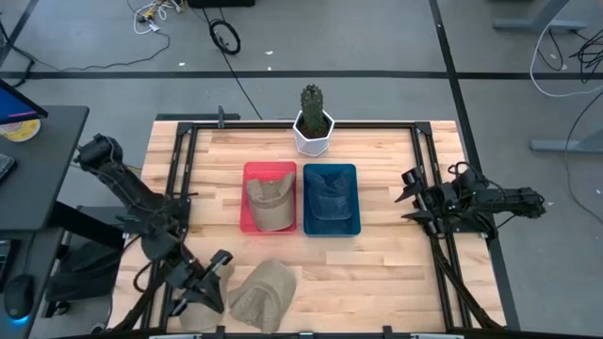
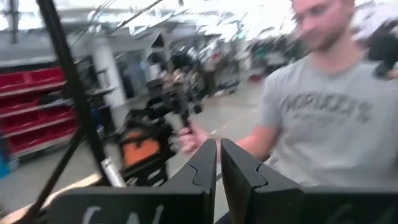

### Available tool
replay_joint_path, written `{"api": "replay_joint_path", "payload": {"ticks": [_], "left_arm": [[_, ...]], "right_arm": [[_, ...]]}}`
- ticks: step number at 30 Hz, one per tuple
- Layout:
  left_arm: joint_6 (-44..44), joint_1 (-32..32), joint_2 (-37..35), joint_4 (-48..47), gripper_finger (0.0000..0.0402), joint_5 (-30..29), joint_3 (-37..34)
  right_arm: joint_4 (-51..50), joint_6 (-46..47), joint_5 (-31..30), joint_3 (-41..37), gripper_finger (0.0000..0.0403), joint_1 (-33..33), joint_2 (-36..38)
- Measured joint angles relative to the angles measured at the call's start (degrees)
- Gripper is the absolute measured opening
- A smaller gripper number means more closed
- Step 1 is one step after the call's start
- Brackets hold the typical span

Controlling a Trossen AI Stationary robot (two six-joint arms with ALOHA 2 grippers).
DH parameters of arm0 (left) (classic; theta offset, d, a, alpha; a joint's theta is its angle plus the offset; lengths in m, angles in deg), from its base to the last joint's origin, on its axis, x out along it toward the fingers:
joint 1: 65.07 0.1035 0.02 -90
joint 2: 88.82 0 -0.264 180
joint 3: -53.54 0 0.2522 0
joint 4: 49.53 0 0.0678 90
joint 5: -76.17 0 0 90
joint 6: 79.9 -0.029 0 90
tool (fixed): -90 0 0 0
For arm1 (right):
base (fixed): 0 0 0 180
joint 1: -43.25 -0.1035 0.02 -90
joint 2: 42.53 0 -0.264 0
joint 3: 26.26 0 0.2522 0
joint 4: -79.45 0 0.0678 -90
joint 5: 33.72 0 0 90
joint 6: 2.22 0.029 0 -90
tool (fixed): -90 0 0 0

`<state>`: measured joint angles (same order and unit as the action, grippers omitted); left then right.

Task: Pick & Place hat
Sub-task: Put the left brown cap into the pink bin

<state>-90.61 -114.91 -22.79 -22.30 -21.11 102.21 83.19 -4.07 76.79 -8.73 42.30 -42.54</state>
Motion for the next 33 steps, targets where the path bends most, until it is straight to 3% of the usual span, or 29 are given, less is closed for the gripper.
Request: {"api": "replay_joint_path", "payload": {"ticks": [6, 13, 19, 28, 33], "left_arm": [[-0.6, -3.2, 3.5, -13.7, 0.0028, -16.6, 7.7], [-1.0, -5.4, 5.3, -30.6, 0.0028, -19.3, 19.6], [4.3, -8.1, 5.3, -46.5, 0.0028, -29.7, 27.9], [14.6, -10.9, 5.5, -62.8, 0.0028, -32.3, 36.7], [22.8, -10.9, 9.9, -74.9, 0.0028, -32.6, 41.5]], "right_arm": [[-4.5, 0.8, -1.0, -2.9, 0.0194, 0.0, 0.0], [-11.5, 0.5, -4.3, -2.8, 0.0194, 0.0, 0.0], [-14.6, 0.3, -6.9, -2.8, 0.0194, 0.0, -0.6], [-14.6, -0.2, -7.0, -2.8, 0.0194, 0.1, -1.0], [-14.6, -0.2, -7.0, -2.8, 0.0194, 0.1, -1.0]]}}
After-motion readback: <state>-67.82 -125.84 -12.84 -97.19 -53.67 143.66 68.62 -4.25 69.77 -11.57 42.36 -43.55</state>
